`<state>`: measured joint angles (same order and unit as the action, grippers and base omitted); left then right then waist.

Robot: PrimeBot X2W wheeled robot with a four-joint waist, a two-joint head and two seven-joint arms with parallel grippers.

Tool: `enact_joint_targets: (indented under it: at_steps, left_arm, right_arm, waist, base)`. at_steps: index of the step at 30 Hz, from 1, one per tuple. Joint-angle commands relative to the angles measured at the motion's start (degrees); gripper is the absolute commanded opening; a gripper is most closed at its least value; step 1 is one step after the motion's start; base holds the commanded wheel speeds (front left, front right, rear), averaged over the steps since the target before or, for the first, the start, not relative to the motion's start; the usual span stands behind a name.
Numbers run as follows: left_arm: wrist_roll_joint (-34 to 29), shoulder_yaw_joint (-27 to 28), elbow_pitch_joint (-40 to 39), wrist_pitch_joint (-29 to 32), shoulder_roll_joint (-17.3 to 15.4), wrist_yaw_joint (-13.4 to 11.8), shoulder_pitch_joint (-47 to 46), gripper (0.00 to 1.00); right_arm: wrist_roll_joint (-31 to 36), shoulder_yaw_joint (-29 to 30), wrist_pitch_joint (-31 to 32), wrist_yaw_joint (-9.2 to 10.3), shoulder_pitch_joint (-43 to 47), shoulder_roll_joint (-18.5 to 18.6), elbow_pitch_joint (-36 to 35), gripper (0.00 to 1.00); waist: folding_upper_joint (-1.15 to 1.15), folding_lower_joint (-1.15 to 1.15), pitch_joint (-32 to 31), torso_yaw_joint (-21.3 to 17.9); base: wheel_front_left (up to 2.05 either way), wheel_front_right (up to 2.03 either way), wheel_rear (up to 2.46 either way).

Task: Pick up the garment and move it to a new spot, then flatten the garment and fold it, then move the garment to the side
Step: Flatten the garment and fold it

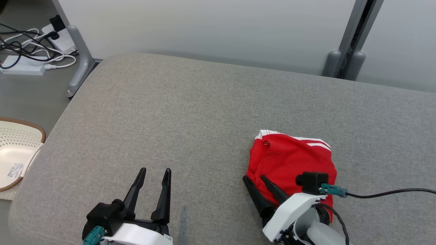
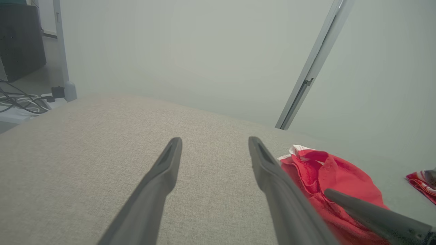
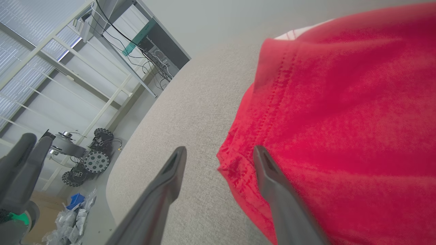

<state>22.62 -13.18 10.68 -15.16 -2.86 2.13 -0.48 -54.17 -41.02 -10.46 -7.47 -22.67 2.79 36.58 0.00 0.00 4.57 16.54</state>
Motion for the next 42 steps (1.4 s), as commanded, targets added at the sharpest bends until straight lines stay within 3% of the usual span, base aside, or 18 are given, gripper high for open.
enact_joint_targets:
  at_steps: [1, 7, 11, 17, 23, 33, 42]
  left_arm:
    - [-0.54, 0.23, 0.07, 0.01, -0.17, 0.00, -0.73, 1.00]
    - [-0.69, 0.68, -0.04, 0.01, -0.18, -0.09, -0.18, 1.00]
    - [-0.94, 1.16, -0.27, 0.00, -0.19, -0.07, 0.38, 1.00]
    - [-1.20, 2.01, -1.86, 0.01, -0.18, -0.14, 0.71, 1.00]
    - [-1.34, 2.70, -4.31, 0.01, -0.18, -0.29, 0.17, 1.00]
    - [-1.72, 3.37, -7.70, 0.01, -0.18, -0.69, -0.51, 1.00]
    - [-4.15, 3.14, -10.18, 0.01, -0.18, -2.28, 1.35, 1.00]
  right_arm:
    - [-0.60, -0.30, 0.33, -0.03, -0.27, 0.33, -0.55, 1.00]
    - [-1.03, -0.93, 0.80, -0.04, -0.97, 0.35, -3.73, 1.00]
    - [1.92, 2.45, 0.21, -0.03, -2.11, 0.39, -5.86, 1.00]
    - [18.27, 14.99, -1.68, -0.03, -3.60, 2.90, -7.70, 1.00]
    - [35.68, 27.60, 0.39, -0.03, 1.21, 5.15, -15.45, 1.00]
    - [48.80, 37.18, -2.00, -0.02, 11.85, 3.63, -27.30, 1.00]
    - [51.87, 41.59, -4.59, -0.02, 17.60, 0.74, -27.48, 1.00]
  waist:
    - [0.00, 0.00, -0.19, -0.32]
    - [0.00, 0.00, -1.16, -1.83]
    - [0.00, 0.00, -1.96, -3.11]
    - [0.00, 0.00, -3.00, -5.10]
    - [0.00, 0.00, -3.27, -6.73]
    - [0.00, 0.00, -2.15, -8.45]
    - [0.00, 0.00, -1.66, -9.97]
  base:
    - [0.00, 0.00, 0.00]
    - [0.00, 0.00, 0.00]
    - [0.00, 0.00, 0.00]
    - [0.00, 0.00, 0.00]
    - [0.00, 0.00, 0.00]
    - [0.00, 0.00, 0.00]
    - [0.00, 0.00, 0.00]
